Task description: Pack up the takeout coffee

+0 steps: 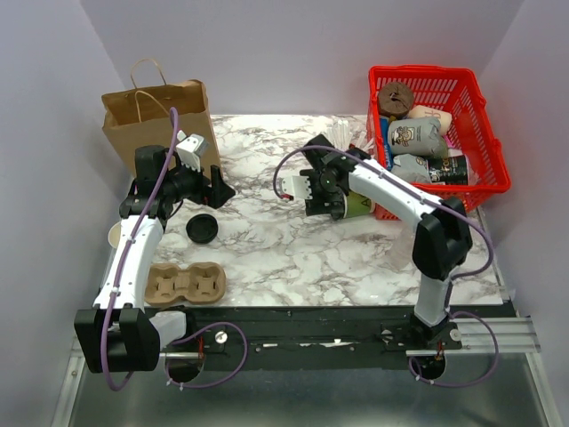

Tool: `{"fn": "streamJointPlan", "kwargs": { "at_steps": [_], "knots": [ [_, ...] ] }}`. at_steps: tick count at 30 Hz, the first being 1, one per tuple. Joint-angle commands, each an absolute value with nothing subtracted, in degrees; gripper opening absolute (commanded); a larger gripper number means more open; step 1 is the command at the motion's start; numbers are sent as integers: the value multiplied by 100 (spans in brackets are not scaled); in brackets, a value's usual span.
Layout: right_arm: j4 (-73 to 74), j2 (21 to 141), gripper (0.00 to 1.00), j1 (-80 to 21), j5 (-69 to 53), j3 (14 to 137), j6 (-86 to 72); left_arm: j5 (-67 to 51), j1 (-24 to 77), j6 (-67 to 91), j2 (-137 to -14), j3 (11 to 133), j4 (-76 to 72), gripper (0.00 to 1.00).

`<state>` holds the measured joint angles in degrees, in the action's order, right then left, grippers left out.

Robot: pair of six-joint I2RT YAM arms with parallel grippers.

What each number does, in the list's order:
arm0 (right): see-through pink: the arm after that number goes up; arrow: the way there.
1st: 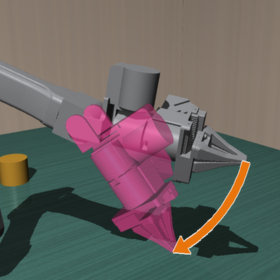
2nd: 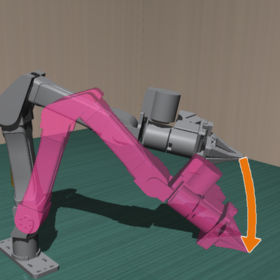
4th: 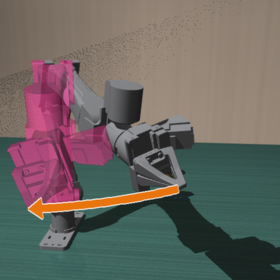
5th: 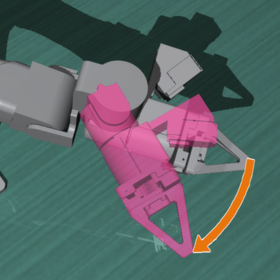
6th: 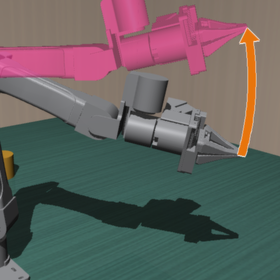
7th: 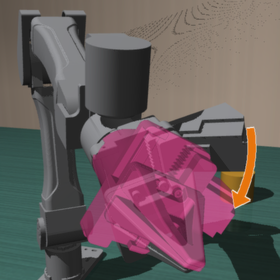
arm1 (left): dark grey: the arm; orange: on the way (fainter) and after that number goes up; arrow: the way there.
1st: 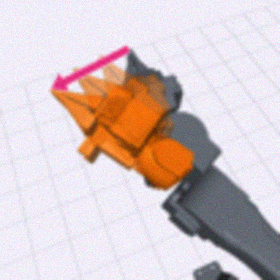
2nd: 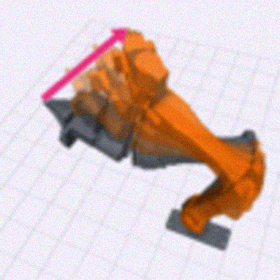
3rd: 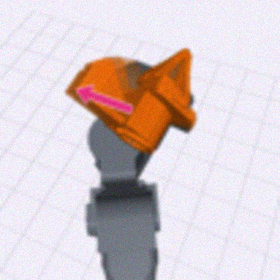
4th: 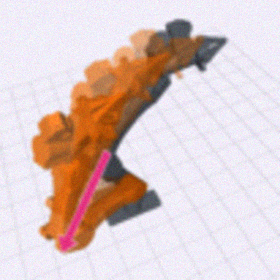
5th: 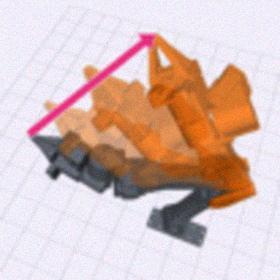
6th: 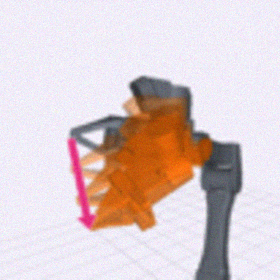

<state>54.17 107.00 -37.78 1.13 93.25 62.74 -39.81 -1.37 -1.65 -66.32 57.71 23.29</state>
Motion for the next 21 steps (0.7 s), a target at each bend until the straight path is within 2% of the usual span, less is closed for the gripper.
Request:
{"fn": "streamJointPlan", "kwargs": {
  "at_steps": [1, 7, 21],
  "knots": [
    [5791, 11293, 86, -3823, 130, 9921, 6451, -4131, -105, -220, -6495, 5740, 2426, 99],
    [6249, 11874, 88, -3911, 580, 10292, 6565, -4148, -105, -193, -6469, 5660, 2347, 99],
    [6073, 12058, 89, -3937, 1177, 9896, 6662, -4175, -114, -106, -6565, 5669, 2206, 99]
  ]
}}
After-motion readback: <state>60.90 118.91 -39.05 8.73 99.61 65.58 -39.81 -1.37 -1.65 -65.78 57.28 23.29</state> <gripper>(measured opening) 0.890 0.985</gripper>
